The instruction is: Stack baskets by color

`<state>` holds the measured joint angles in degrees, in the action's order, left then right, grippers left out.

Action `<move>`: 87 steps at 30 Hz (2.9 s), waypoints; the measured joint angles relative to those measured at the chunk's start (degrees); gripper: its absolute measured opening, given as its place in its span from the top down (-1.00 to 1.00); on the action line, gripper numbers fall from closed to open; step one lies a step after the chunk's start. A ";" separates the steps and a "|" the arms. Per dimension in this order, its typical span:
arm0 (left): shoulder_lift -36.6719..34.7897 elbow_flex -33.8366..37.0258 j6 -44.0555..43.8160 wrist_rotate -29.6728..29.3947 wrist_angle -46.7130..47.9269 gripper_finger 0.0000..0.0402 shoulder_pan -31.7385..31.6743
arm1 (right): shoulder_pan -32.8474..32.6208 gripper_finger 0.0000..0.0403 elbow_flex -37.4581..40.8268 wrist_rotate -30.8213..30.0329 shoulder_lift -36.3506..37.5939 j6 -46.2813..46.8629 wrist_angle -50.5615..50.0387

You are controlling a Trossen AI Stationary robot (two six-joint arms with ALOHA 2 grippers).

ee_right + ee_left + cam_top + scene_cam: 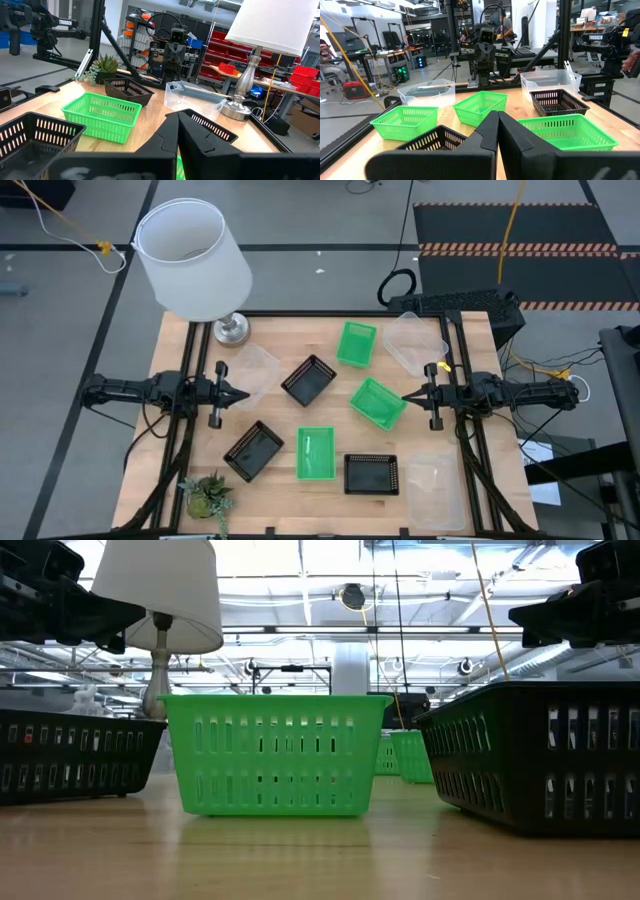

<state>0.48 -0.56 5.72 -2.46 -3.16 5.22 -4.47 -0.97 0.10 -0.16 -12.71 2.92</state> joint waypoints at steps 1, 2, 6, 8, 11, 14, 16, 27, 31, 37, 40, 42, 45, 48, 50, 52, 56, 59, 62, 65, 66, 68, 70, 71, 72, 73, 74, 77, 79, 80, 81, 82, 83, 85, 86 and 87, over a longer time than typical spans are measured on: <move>0.01 0.00 0.00 0.00 0.00 0.95 0.00 | -0.02 1.00 0.00 -0.01 -0.01 0.02 0.01; 0.00 0.00 0.01 0.00 0.00 0.95 0.00 | -0.01 1.00 0.00 -0.01 0.00 0.00 0.01; -0.01 0.00 0.02 0.00 0.00 0.95 0.00 | 0.00 1.00 0.02 -0.02 -0.02 -0.01 0.02; 0.01 -0.02 0.00 0.00 0.00 0.95 0.00 | -0.02 1.00 0.01 -0.02 0.00 0.00 0.02; -0.01 0.00 0.00 -0.01 0.00 0.95 0.00 | 0.00 1.00 0.01 0.00 -0.02 2.00 0.02; 0.00 -0.02 0.00 0.00 0.00 0.95 0.02 | 0.00 1.00 0.00 -0.10 -0.02 4.34 0.30; 0.00 0.00 0.00 0.00 0.00 0.95 0.01 | -0.02 1.00 -0.02 -0.03 -0.01 3.67 1.64; 0.01 0.00 0.00 -0.02 0.00 0.95 0.00 | -0.02 1.00 -10.85 0.01 -5.20 7.91 -0.76; 0.01 -0.01 0.00 -0.01 -0.01 0.95 0.01 | -0.02 1.00 -18.59 -0.07 -9.95 9.20 -4.69; 0.01 0.00 0.02 -0.02 0.00 0.95 0.02 | -0.02 1.00 -31.83 -0.07 -18.31 11.57 -14.21; 0.01 0.00 0.02 -0.01 -0.01 0.95 0.00 | -0.02 1.00 -38.21 -0.24 -22.43 11.64 -19.01; 0.01 -0.01 0.02 -0.02 -0.03 0.95 0.00 | -0.02 1.00 -41.37 -0.24 -25.02 11.64 -21.06; 0.01 0.00 0.00 -0.02 -0.02 0.95 0.02 | -0.02 1.00 -45.58 -0.26 -28.55 11.62 -23.29; 0.01 0.00 0.01 -0.02 -0.02 0.95 0.02 | -0.02 1.00 -49.46 -0.26 -31.49 11.63 -25.52; 0.01 0.00 0.00 -0.01 -0.01 0.95 0.00 | -0.02 1.00 -51.48 -0.26 -33.11 11.64 -26.75; 0.01 -0.02 0.00 -0.02 -0.02 0.95 0.02 | -0.02 1.00 -53.67 -0.27 -34.84 11.62 -28.58; 0.01 0.00 0.02 -0.02 -0.02 0.95 0.00 | -0.02 1.00 -58.61 -0.28 -38.47 12.49 -32.75; 0.00 -0.01 0.00 -0.02 -0.02 0.95 0.01 | -0.02 1.00 -62.06 -0.30 -41.10 14.04 -35.16; 0.01 -0.01 0.02 -0.01 -0.02 0.95 0.00 | -0.02 1.00 -65.07 -0.28 -43.70 14.15 -36.78; 0.01 0.00 0.02 -0.01 -0.02 0.95 0.01 | -0.02 1.00 -67.66 -0.28 -46.10 14.22 -37.27; 0.01 0.00 0.01 -0.02 -0.02 0.95 0.01 | -0.02 1.00 -68.40 -0.28 -46.97 14.23 -37.72; 0.00 -0.01 0.02 0.00 -0.02 0.95 0.00 | -0.02 1.00 -69.73 -0.28 -48.66 14.23 -38.58; 0.01 0.00 0.00 -0.01 -0.04 0.95 0.01 | -0.02 1.00 -70.44 -0.27 -49.99 14.23 -39.44; 0.01 -0.01 0.00 -0.02 -0.04 0.95 0.01 | -0.02 1.00 -70.60 -0.28 -50.52 14.20 -39.83; 0.01 -0.01 0.02 -0.02 -0.04 0.95 0.01 | -0.02 1.00 -70.67 -0.28 -50.96 14.20 -39.87; 0.01 0.00 0.02 -0.02 -0.04 0.95 0.02 | -0.02 1.00 -70.67 -0.28 -51.30 14.16 -39.96; 0.01 0.00 0.00 -0.02 -0.04 0.95 0.02 | -0.02 1.00 -70.67 -0.28 -51.59 14.16 -40.20; 0.01 0.00 0.02 -0.02 -0.04 0.95 0.00 | -0.02 1.00 -70.67 -0.30 -52.19 14.64 -40.79; 0.01 0.00 0.02 -0.21 -0.04 0.95 0.01 | -0.02 1.00 -70.67 -0.58 -52.41 14.98 -40.99; 0.01 -0.01 -0.02 -0.50 -0.05 0.95 0.02 | -0.02 1.00 -70.67 -1.21 -52.46 15.02 -40.99; 0.01 -0.02 -0.40 -0.57 -0.23 0.95 0.02 | -0.02 1.00 -70.67 -1.88 -52.46 15.03 -40.99; 0.01 0.00 -1.38 -0.57 -0.55 0.95 0.02 | -0.02 1.00 -70.67 -2.25 -52.46 15.03 -40.99; 0.01 -0.02 -2.85 -0.58 -0.96 0.95 0.10 | -0.02 1.00 -70.67 -2.97 -52.48 15.06 -40.99; 0.01 0.00 -4.30 -0.61 -2.82 0.95 0.09 | 0.00 1.00 -70.67 -3.43 -52.48 15.06 -40.99; 0.02 0.00 -4.37 -0.59 -4.78 0.95 0.09 | 0.00 1.00 -70.67 -3.42 -52.48 15.06 -40.96; 0.01 0.00 -4.44 -0.59 -6.88 0.95 0.09 | 0.00 1.00 -70.67 -3.43 -52.48 15.06 -40.96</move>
<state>0.49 -0.56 1.28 -3.05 -10.04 5.30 -4.47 -71.64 -3.33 -52.64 2.35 -38.04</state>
